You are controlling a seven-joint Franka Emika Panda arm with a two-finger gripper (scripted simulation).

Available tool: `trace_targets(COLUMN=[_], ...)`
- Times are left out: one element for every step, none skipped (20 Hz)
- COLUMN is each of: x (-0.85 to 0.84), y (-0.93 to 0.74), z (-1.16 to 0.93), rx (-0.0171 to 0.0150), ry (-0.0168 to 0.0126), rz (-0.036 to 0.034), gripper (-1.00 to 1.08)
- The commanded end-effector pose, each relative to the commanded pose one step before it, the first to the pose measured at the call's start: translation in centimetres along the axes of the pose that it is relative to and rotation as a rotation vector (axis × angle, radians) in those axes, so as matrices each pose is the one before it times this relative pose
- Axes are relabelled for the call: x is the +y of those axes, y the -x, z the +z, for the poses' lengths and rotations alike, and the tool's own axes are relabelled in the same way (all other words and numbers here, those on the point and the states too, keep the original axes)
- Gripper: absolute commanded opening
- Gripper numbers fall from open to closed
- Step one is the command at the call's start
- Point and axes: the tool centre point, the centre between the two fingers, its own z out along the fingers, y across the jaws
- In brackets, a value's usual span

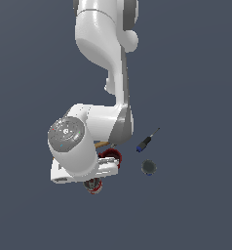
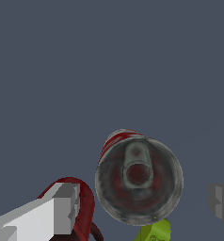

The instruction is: Pick up a designated object from a clutter of objects.

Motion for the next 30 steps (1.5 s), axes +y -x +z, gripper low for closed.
trace_targets(x=[0.005,-0.026,0.010,0.010,0.009,-0.027,0.007,0.007,0.008,0.009,-0.026,0.011,0.012,0.008,0.002,0.000,0.000,0.000,0.000,0.000,0.000,0.000,0.000,0.000,0.000,0.002,-0.009,-0.026,-0.044,-0.061], y=[0.037,0.002,0.011,0.016,0.016,0.008,0.009,0.003,-0.005,-0.013,-0.030,-0.032,-0.042,-0.032,-0.010,0.000,0.000,0.000,0.000,0.000,0.000,0.000,0.000,0.000,0.000,0.049,0.002,0.005,0.009,0.012], z=[0.787,0.455,0.577,0.653,0.609,0.491,0.441,0.357,0.273,0.189,0.072,0.021,-0.063,-0.084,-0.031,0.000,0.000,0.000,0.000,0.000,0.000,0.000,0.000,0.000,0.000,0.075,-0.028,-0.085,-0.143,-0.201], rx=[-0.00115,0.00046,0.00000,0.00000,0.00000,0.00047,0.00000,0.00000,0.00000,0.00000,0.00045,0.00000,0.00000,0.00000,0.00000,0.00000,0.00000,0.00000,0.00000,0.00000,0.00000,0.00000,0.00000,0.00000,0.00000,-0.00151,0.00000,0.00000,0.00000,0.00000], ry=[-0.00032,0.00008,0.00000,0.00000,0.00000,0.00008,0.00000,0.00000,0.00000,0.00000,0.00009,0.00000,0.00000,0.00000,0.00000,0.00000,0.00000,0.00000,0.00000,0.00000,0.00000,0.00000,0.00000,0.00000,0.00000,-0.00030,0.00000,0.00000,0.00000,0.00000], rz=[-0.00003,-0.00050,0.00000,0.00000,0.00000,-0.00050,0.00000,0.00000,0.00000,0.00000,-0.00051,0.00000,0.00000,0.00000,0.00000,0.00000,0.00000,0.00000,0.00000,0.00000,0.00000,0.00000,0.00000,0.00000,0.00000,0.00010,0.00000,0.00000,0.00000,0.00000], gripper=[1.00,1.00,1.00,1.00,1.00,1.00,1.00,1.00,1.00,1.00,1.00,1.00,1.00,1.00,1.00,-1.00,-1.00,-1.00,-1.00,-1.00,-1.00,-1.00,-1.00,-1.00,-1.00,-1.00,-1.00,-1.00,-1.00,-1.00])
